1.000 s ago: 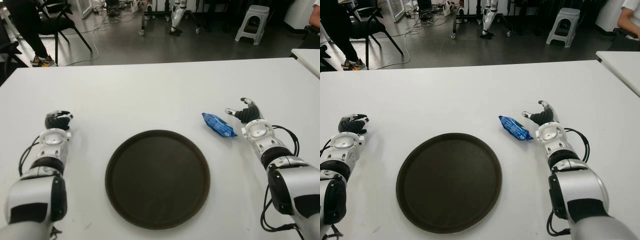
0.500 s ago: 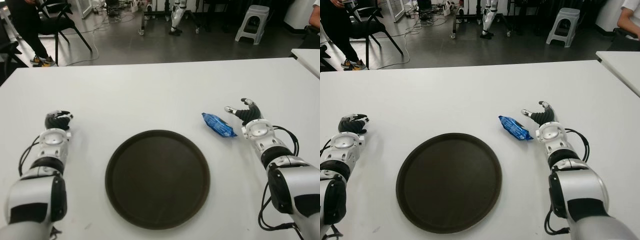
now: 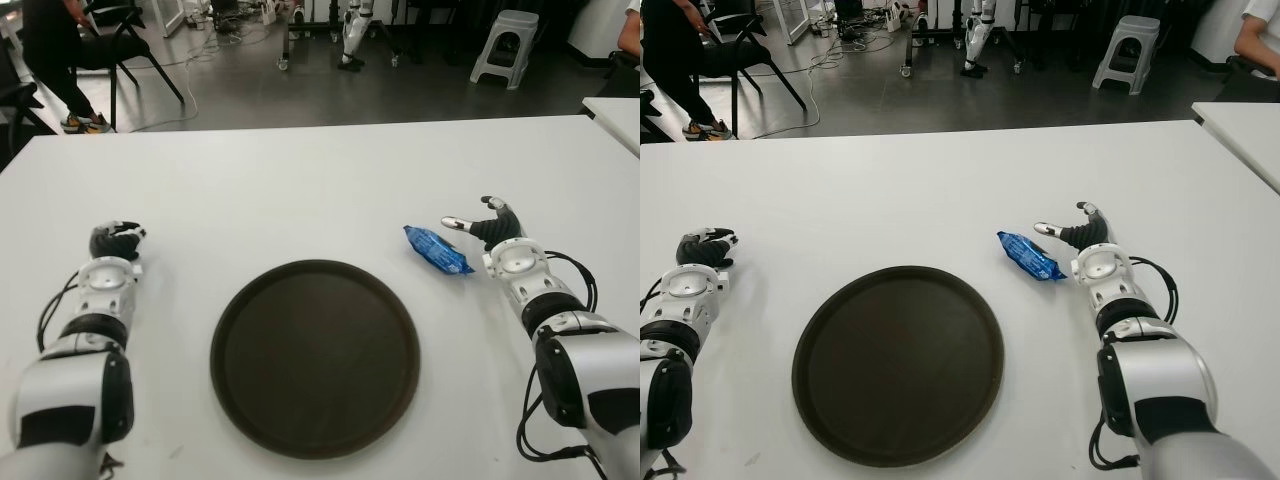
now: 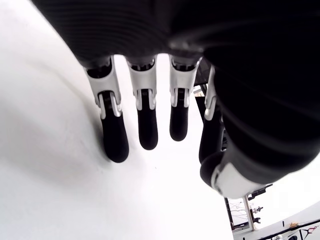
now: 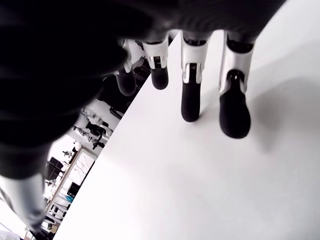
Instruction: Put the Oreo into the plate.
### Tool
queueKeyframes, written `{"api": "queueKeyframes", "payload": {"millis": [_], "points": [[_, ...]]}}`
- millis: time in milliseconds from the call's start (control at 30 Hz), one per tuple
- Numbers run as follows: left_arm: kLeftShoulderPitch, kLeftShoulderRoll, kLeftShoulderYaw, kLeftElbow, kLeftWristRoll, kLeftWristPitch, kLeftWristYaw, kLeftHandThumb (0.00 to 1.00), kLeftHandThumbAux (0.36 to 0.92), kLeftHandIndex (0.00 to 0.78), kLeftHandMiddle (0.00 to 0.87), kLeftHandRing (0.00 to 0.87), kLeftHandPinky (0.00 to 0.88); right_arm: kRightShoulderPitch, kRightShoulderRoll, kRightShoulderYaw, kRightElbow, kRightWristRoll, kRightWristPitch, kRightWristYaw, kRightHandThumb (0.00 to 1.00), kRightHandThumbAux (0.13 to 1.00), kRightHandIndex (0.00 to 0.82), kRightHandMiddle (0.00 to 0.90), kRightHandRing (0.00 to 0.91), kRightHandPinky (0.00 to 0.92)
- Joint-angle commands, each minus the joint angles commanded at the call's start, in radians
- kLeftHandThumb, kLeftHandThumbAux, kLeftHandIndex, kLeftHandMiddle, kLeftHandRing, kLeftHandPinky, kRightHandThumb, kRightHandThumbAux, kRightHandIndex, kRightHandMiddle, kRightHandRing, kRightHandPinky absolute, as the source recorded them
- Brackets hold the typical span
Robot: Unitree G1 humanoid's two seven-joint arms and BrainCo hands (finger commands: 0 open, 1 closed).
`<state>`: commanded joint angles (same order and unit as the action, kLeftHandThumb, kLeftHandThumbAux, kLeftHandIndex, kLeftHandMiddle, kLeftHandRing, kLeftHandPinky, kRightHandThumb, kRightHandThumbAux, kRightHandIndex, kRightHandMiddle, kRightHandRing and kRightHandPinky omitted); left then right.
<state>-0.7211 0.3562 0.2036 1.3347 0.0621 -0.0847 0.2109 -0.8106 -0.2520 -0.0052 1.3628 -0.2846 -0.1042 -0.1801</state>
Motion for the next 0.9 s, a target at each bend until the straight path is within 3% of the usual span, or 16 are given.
{"api": "queueKeyframes", "payload": {"millis": [433, 767, 900], "points": [[-0.002, -0.007, 0.0, 0.0, -0.002, 0.003, 0.003, 0.677, 0.724, 0.4, 0.194, 0.2, 0.204, -0.004, -0.005, 0.015, 0.002, -0.021, 0.008, -0.002, 0.0, 0.695, 0.0, 0.007, 0.724, 0.733], [-0.003, -0.01, 0.006, -0.001, -0.006, 0.0, 0.003, 0.679, 0.724, 0.4, 0.198, 0.201, 0.202, -0.001, -0.012, 0.034, 0.0, -0.04, -0.013, -0.009, 0.0, 0.7, 0.0, 0.063, 0.714, 0.718], [0.0, -0.009, 0.01, 0.0, -0.007, -0.002, 0.001, 0.678, 0.724, 0.399, 0.201, 0.205, 0.209, -0.002, -0.019, 0.061, -0.005, -0.059, -0.029, -0.01, 0.0, 0.736, 0.0, 0.061, 0.601, 0.567]]}}
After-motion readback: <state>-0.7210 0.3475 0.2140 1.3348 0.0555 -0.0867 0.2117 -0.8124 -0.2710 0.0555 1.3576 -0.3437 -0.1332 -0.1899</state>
